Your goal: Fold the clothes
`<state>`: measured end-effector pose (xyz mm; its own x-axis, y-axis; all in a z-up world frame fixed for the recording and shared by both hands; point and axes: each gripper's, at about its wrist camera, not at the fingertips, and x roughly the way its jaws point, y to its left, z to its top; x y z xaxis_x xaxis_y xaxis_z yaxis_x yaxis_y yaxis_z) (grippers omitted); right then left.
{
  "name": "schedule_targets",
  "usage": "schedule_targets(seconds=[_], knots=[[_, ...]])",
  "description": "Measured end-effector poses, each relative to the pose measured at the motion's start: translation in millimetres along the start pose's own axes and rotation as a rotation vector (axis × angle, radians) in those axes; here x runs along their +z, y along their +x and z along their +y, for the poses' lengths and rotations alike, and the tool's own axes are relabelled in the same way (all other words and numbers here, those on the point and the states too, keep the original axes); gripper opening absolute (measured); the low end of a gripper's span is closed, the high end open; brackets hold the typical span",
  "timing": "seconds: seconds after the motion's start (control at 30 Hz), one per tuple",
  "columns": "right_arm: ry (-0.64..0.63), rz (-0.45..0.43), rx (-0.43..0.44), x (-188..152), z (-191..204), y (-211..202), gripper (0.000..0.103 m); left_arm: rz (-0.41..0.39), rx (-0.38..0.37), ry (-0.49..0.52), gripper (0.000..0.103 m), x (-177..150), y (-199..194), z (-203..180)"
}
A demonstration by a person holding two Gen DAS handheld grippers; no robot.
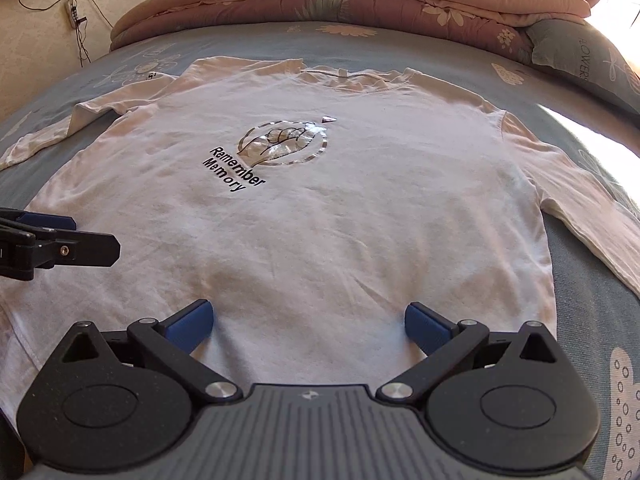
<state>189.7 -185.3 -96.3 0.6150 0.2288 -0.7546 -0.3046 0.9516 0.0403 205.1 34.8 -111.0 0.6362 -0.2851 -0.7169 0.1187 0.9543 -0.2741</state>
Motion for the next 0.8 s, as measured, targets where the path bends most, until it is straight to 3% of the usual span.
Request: schedule_targets(seconds=[0.2,0.37,0.6,0.8], knots=[[-0.006,0.0,0.006,0.4,-1.1,-0.1,0.103,-0.015,0.026,0.118,0.102,-22.3,-13.5,-7.1],[-0.01,-0.002,0.007,0.6,-1.3,0.3,0.103,0.039,0.039,0.145,0.102,-7.5,-8.7,-8.3],[-0.014,-0.004,0.009,1.2,-1.7,1.0,0.103,-0.007,0.036,0.047,0.102,52.1,-30.8,25.1],[-0.018,-0.005,0.011,0.9,-1.9,1.0,0.103,-0.078,0.213,-0.006,0.102,120.0,-84.2,88.8]])
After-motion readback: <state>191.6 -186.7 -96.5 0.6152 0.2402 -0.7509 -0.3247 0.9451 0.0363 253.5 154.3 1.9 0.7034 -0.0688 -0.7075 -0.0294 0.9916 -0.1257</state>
